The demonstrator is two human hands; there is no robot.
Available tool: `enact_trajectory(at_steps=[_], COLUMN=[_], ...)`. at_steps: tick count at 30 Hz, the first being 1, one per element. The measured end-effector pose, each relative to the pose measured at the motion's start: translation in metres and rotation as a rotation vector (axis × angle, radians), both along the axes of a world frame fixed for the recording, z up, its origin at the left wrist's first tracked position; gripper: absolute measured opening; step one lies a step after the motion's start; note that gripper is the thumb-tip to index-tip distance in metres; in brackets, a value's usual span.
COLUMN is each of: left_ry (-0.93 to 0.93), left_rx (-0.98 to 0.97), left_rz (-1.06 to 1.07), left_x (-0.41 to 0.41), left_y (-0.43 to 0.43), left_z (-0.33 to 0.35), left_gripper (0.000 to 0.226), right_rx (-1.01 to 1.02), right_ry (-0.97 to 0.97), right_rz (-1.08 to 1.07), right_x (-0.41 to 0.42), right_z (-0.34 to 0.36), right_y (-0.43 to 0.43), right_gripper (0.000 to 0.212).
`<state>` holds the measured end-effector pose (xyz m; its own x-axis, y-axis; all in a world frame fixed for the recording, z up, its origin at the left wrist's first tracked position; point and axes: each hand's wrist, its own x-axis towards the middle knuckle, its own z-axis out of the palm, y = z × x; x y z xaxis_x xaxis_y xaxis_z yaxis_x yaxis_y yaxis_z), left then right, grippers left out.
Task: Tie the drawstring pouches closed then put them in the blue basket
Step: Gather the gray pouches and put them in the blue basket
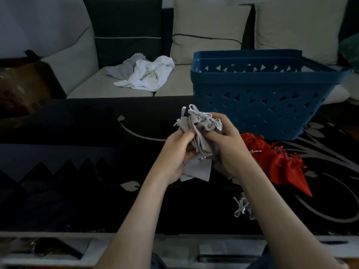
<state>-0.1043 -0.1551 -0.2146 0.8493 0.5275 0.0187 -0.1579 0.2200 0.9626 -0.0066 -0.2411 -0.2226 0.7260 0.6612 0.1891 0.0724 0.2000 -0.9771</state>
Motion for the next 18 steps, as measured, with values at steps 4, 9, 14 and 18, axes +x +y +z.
enact_trajectory(at_steps=[4,9,14,18], left_ry=[0.089,0.196,0.154,0.111], left_rx=[0.025,0.039,-0.038,0.052], left_rz=[0.092,0.144,0.034,-0.074], left_x=[0.001,0.000,-0.005,-0.008], left_y=[0.001,0.004,0.006,0.001], left_z=[-0.002,-0.006,-0.004,-0.007], left_gripper=[0.032,0.035,0.035,0.041], right_rx=[-0.023,-0.185,-0.177,-0.245], right_ry=[0.088,0.062,-0.100,-0.296], right_rz=[0.001,0.000,0.054,0.016], right_x=[0.000,0.004,-0.003,-0.003], right_z=[0.000,-0.005,-0.006,-0.009], right_y=[0.000,-0.001,0.000,0.003], right_gripper=[0.018,0.014,0.014,0.017])
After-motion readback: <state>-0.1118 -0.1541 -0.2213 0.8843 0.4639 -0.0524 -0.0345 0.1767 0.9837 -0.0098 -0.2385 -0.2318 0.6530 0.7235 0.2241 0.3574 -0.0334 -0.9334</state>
